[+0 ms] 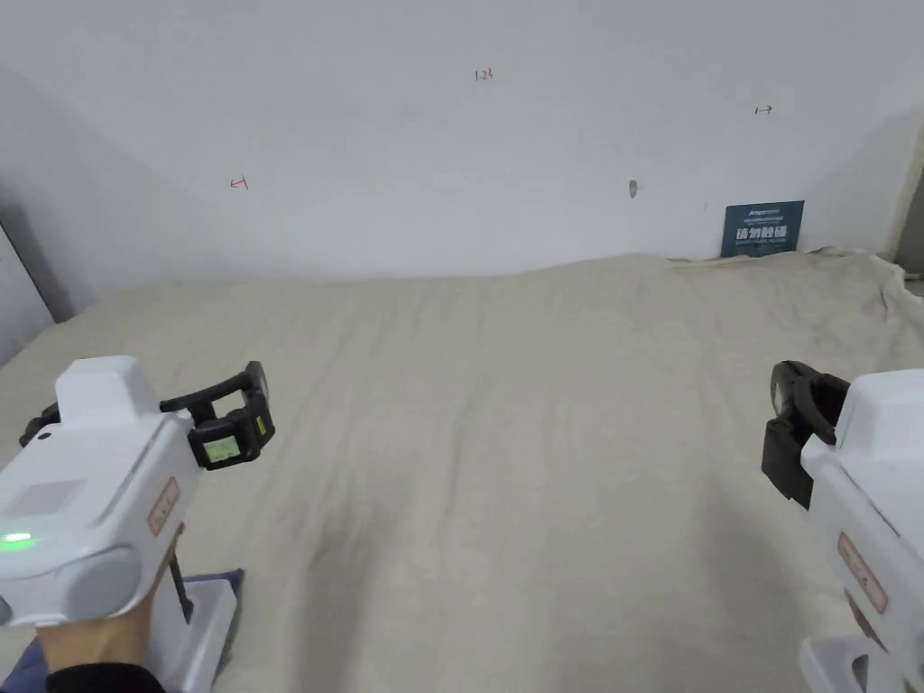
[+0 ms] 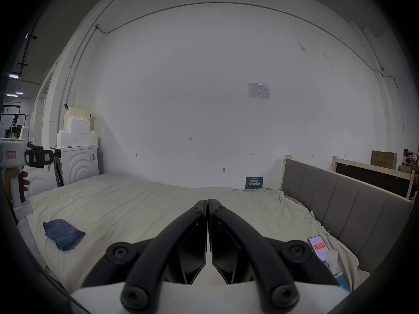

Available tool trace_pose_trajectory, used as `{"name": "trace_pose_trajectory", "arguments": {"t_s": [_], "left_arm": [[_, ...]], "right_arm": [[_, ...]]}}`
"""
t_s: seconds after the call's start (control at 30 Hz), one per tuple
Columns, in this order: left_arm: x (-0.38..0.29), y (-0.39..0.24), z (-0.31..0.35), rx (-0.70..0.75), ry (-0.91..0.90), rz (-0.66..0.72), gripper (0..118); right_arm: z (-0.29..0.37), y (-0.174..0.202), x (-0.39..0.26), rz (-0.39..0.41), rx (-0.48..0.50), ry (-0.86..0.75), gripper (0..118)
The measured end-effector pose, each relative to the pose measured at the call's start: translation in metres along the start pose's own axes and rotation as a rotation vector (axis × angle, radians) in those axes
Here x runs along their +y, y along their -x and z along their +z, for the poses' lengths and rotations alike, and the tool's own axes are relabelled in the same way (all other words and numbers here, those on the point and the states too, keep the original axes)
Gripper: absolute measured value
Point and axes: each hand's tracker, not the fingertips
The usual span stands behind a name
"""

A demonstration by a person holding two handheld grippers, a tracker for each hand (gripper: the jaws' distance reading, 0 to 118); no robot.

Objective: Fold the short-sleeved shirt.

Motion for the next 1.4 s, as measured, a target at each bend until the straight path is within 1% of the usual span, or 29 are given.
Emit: {"name": "trace_pose_trajectory", "arguments": {"t_s": [0.17,0.23,0.27,0.33,0.43,0.47,0.5,0.57,0.77,0.9,0.97,1.27,1.4], "left_arm": [[-0.021,-0.035,0.005,-0.051,-0.064,0.005,110],[-0.029,-0.050,0.010,-0.074,-0.075,0.010,99],[-0.032,-0.055,0.011,-0.079,-0.082,0.027,88],[-0.039,-0.066,0.014,-0.100,-0.098,0.052,70],[-0.047,-0.079,0.015,-0.097,-0.108,0.020,23],[-0.048,-0.085,0.018,-0.105,-0.108,0.014,10],[-0.050,-0.087,0.019,-0.108,-0.113,0.012,4],[-0.051,-0.090,0.018,-0.129,-0.105,0.017,0],[-0.052,-0.101,0.020,-0.151,-0.092,-0.017,0],[-0.051,-0.100,0.020,-0.154,-0.090,0.002,0],[-0.052,-0.100,0.019,-0.151,-0.089,-0.008,0],[-0.052,-0.097,0.021,-0.148,-0.083,-0.011,0],[-0.054,-0.097,0.021,-0.143,-0.084,-0.014,0]], "right_arm": [[0.005,-0.002,-0.001,0.001,-0.008,-0.018,0],[0.007,-0.002,-0.003,0.001,-0.015,-0.027,0],[0.007,-0.001,-0.005,-0.002,-0.024,-0.032,0],[0.008,-0.001,-0.009,-0.006,-0.037,-0.043,0],[0.010,0.005,-0.012,0.003,-0.060,-0.049,0],[0.010,0.006,-0.014,0.009,-0.068,-0.053,0],[0.010,0.006,-0.016,0.014,-0.080,-0.056,0],[0.011,0.006,-0.018,0.017,-0.090,-0.057,0],[0.012,-0.001,-0.021,0.000,-0.112,-0.056,0],[0.013,-0.003,-0.021,-0.002,-0.113,-0.053,0],[0.016,0.002,-0.017,0.000,-0.114,-0.054,0],[0.016,-0.001,-0.017,0.004,-0.109,-0.051,0],[0.020,0.007,-0.012,0.009,-0.107,-0.049,0]]}}
